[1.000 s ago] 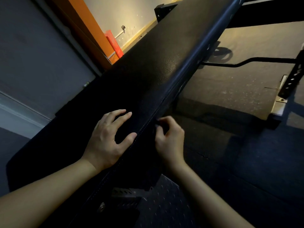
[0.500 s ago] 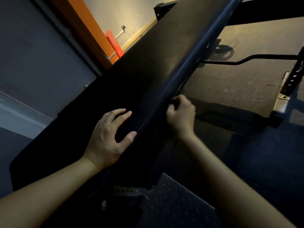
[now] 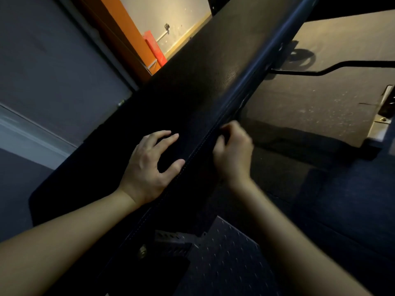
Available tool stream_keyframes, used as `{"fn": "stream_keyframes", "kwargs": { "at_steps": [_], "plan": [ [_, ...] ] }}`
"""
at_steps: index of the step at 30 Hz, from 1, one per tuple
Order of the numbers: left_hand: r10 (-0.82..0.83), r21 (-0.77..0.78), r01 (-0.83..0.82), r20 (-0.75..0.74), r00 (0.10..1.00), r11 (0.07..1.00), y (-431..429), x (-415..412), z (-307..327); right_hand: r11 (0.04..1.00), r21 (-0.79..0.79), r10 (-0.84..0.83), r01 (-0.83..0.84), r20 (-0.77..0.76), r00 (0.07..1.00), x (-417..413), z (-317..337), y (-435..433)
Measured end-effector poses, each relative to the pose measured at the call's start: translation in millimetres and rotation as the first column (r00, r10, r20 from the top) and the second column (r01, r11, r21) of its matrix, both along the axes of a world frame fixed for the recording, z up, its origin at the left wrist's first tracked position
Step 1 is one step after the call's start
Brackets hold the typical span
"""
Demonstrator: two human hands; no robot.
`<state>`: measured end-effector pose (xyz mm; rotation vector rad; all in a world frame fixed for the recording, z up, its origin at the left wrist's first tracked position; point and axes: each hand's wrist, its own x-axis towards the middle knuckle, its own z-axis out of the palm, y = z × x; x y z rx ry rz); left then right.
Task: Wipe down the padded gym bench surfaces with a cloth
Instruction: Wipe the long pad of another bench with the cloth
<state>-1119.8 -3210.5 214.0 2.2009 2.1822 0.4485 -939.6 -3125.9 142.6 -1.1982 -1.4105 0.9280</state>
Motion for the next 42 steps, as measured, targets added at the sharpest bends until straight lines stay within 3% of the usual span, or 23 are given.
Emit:
{"fn": "stream_keyframes", "kwargs": {
  "at_steps": [4, 6, 9, 11, 14, 16, 20, 22, 24, 26, 27, 30, 32, 34, 37, 39, 42],
  "plan": [
    [0.006, -0.007, -0.006, -0.032, 0.999, 1.0, 0, 0, 2, 0.912, 0.154, 0.368, -0.381, 0.108, 0.924, -18, -14, -101],
    [-0.001, -0.012, 0.0, -0.023, 1.0, 1.0, 0, 0, 2, 0.936, 0.162, 0.293, -0.311, 0.129, 0.947, -13, -15, -72],
    [-0.004, -0.022, 0.003, -0.014, 1.0, 1.0, -1, 0, 2, 0.998, 0.058, 0.011, -0.016, 0.076, 0.997, -5, -9, -18],
    [-0.001, -0.02, 0.001, -0.016, 1.0, 1.0, 0, -1, 2, 0.999, 0.013, -0.043, 0.043, -0.001, 0.999, -15, -6, -35],
    [-0.002, -0.018, 0.002, -0.017, 1.0, 1.0, 0, 0, 1, 0.95, 0.099, 0.299, -0.297, -0.002, 0.954, -29, -10, -117],
    [0.004, -0.018, -0.004, -0.015, 1.0, 1.0, 0, 0, 2, 0.904, 0.163, 0.387, -0.395, 0.084, 0.918, -22, -17, -119],
    [0.015, -0.038, -0.015, -0.007, 1.0, 0.999, 0, 1, 1, 0.998, 0.049, 0.042, -0.044, 0.036, 0.998, -9, -13, -33],
    [0.011, -0.033, -0.011, -0.012, 1.0, 0.999, 0, 0, 0, 1.0, -0.002, 0.016, -0.016, -0.028, 0.999, -16, -11, -45],
    [0.004, -0.018, -0.004, -0.017, 1.0, 1.0, 0, -2, 1, 0.975, 0.098, 0.206, -0.202, -0.035, 0.978, -28, -8, -94],
    [-0.002, -0.014, 0.001, -0.021, 1.0, 1.0, 0, -2, 1, 0.877, 0.199, 0.433, -0.438, 0.069, 0.899, -25, -11, -123],
    [-0.004, -0.015, 0.004, -0.018, 1.0, 1.0, 1, -1, 0, 0.857, 0.223, 0.447, -0.465, 0.128, 0.885, -21, -14, -116],
    [-0.003, -0.003, 0.003, -0.019, 1.0, 1.0, 1, -3, -2, 0.976, 0.086, 0.188, -0.199, 0.119, 0.975, -2, -14, -59],
    [-0.001, 0.002, 0.001, -0.011, 1.0, 1.0, 1, -4, -3, 0.998, -0.06, 0.008, -0.008, -0.003, 1.0, 18, -9, -20],
    [-0.006, 0.006, 0.006, -0.003, 1.0, 1.0, 2, -5, -3, 0.979, -0.185, -0.115, 0.079, -0.19, 0.975, 34, -3, 14],
    [-0.008, 0.012, 0.008, -0.01, 1.0, 1.0, 2, -6, -3, 0.903, -0.427, -0.275, 0.038, -0.51, 0.815, 43, 11, 51],
    [-0.01, 0.01, 0.01, -0.007, 1.0, 1.0, 3, -6, -4, 0.877, -0.48, -0.307, -0.003, -0.566, 0.765, 38, 18, 60],
    [-0.012, 0.017, 0.013, -0.005, 1.0, 1.0, 4, -8, -6, 0.886, -0.462, -0.24, -0.047, -0.542, 0.805, 19, 23, 51]
  ]
}}
